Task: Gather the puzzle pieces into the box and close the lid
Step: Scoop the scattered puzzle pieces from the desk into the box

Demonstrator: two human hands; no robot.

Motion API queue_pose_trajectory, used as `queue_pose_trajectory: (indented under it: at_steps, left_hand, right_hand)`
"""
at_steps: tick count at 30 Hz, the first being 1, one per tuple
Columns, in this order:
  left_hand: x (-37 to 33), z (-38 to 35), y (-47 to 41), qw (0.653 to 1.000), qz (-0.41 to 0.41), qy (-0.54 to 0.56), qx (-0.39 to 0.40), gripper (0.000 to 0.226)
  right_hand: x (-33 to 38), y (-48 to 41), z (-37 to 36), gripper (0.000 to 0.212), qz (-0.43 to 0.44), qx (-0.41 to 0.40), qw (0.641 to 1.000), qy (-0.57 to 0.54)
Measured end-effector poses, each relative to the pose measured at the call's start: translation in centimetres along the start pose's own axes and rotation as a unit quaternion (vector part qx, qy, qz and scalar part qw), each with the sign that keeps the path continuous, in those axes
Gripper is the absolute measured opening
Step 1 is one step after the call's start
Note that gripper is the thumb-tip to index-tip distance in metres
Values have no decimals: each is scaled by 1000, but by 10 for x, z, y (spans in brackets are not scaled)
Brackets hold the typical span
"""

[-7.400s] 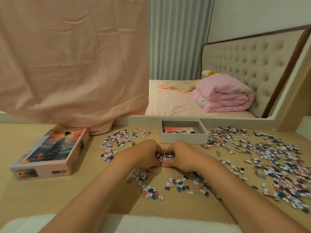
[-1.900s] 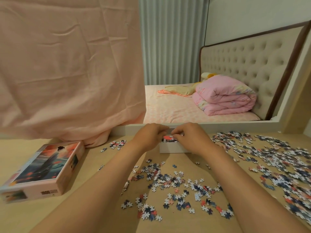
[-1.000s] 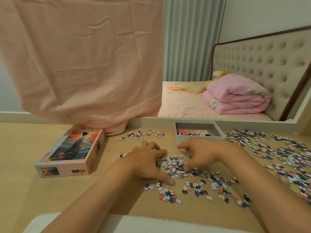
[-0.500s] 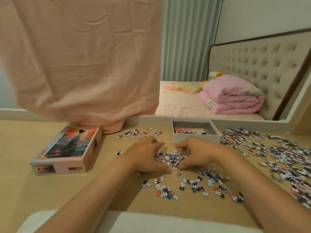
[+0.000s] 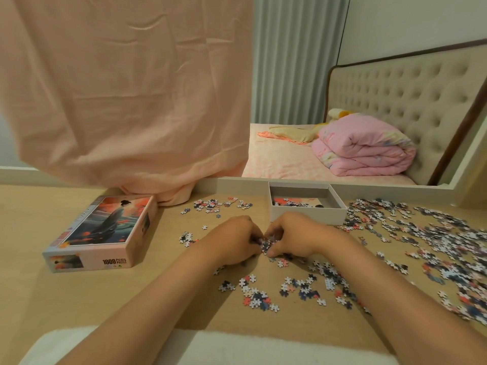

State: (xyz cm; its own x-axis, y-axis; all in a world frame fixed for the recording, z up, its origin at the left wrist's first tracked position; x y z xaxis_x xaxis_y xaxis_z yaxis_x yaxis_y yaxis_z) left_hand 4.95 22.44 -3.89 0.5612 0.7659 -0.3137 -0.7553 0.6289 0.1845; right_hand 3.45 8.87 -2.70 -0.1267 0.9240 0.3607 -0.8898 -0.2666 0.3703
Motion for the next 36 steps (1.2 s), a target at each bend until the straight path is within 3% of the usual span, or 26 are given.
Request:
queue_pose_trajectory:
  at_steps: [6,10,17,20,25,27,31,36]
  left_hand:
    - [3,3,-3,994,3,87,-62,19]
    - [6,6,-12,978,6,193,-79,9]
    - [-14,44,-48,938,-40,320,-126,1]
    - [-25,64,-69,934,-55,319,-151,2]
    - [-37,78,-104,942,-56,270,-190,3]
    - [-36,72,-116,956,-65,234,-164,5]
    - [-32,53,-123,987,-71,109,-96,29]
    - [-23,43,-108,991,-64,17,-115,35]
  right_hand:
    - [-5,-5,2,18,19,-40,995,-85]
    - [-19,-4,10,16,30,-55,979,-193]
    - [-51,-2,52,18,53,-162,923,-345]
    - [-67,-4,70,21,77,-240,898,-360]
    - [-86,-7,82,22,81,-358,884,-289]
    - [-93,-10,78,23,87,-346,895,-269]
    - [-98,-15,69,21,62,-275,939,-198]
    - [-94,-18,65,22,41,-238,962,-124]
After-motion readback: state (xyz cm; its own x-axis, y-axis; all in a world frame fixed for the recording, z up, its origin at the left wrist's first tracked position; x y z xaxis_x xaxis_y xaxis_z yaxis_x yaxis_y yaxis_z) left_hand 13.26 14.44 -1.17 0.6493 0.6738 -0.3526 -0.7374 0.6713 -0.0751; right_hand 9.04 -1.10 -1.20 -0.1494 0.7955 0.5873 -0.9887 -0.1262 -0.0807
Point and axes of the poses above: each hand's wrist, its own y-axis away from the middle knuckle, its own z-axis out of the back of the hand, x = y × z, the point moved 5 cm from there along -y, towards the middle knuckle, and after that the axes turned 14 degrees about x, right-handed, at the moved point
